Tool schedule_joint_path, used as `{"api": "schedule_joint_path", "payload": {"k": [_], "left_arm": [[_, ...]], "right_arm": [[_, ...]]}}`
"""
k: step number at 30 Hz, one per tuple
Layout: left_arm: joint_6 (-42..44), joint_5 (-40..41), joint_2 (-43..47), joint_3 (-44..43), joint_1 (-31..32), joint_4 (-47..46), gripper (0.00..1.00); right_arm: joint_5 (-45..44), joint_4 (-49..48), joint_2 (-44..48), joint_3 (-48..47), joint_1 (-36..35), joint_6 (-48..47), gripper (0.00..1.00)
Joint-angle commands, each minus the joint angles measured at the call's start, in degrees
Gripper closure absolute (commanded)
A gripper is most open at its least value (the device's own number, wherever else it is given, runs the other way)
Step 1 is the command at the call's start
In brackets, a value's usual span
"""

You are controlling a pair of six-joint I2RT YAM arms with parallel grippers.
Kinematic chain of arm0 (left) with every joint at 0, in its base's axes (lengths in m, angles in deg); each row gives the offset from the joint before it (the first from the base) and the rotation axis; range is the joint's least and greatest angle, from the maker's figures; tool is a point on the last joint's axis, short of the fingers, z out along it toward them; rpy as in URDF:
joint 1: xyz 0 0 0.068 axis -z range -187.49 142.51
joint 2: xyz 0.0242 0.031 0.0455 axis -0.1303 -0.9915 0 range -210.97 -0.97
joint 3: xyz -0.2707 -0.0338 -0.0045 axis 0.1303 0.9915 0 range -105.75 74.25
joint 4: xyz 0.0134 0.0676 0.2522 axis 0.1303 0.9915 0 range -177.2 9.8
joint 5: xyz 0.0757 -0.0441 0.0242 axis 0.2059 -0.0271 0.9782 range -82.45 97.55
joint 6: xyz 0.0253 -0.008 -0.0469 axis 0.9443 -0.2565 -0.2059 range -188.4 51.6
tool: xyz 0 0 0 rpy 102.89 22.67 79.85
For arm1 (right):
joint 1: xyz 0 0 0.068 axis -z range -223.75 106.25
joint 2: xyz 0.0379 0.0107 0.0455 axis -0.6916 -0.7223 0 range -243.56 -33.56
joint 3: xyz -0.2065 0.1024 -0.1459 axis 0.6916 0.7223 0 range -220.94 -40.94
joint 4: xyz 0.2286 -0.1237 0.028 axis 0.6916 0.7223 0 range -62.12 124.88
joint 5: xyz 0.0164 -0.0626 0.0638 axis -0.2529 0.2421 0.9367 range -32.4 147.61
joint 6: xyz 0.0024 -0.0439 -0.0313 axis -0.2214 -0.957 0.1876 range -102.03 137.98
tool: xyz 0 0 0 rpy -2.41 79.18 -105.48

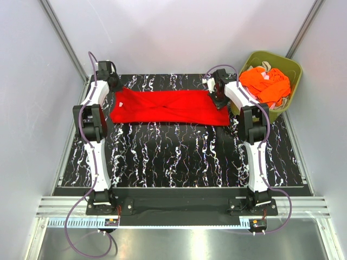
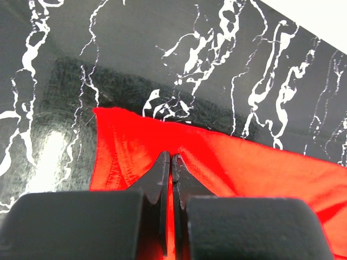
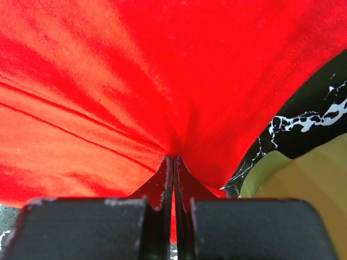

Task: Fold and stack the t-shirts
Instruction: Fold the tshirt

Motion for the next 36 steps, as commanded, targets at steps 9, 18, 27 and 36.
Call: {"api": "schedule_joint_path", "payload": {"k": [9, 18, 27, 36], "left_arm": [[0.9, 2.7, 5.9, 1.0, -0.2, -2.7, 1.0], [0.1, -5.1, 2.9, -2.4, -0.1, -2.8, 1.0], [-1.7, -13.8, 1.0, -3.0, 0.1, -6.6, 1.0], [-7.3, -16.3, 2.2, -0.6, 0.6, -7.5, 1.0]], "right_arm": [[-4.8, -1.8, 5.1, 0.7, 0.7, 2.1, 1.0], [-6.2, -3.5, 2.9, 0.3, 1.1, 4.7, 0.96], [-0.1, -4.2, 6.0, -1.1, 1.0, 9.0, 0.68], [11.3, -6.3, 8.6, -1.9, -2.6, 15.1, 0.61]]}}
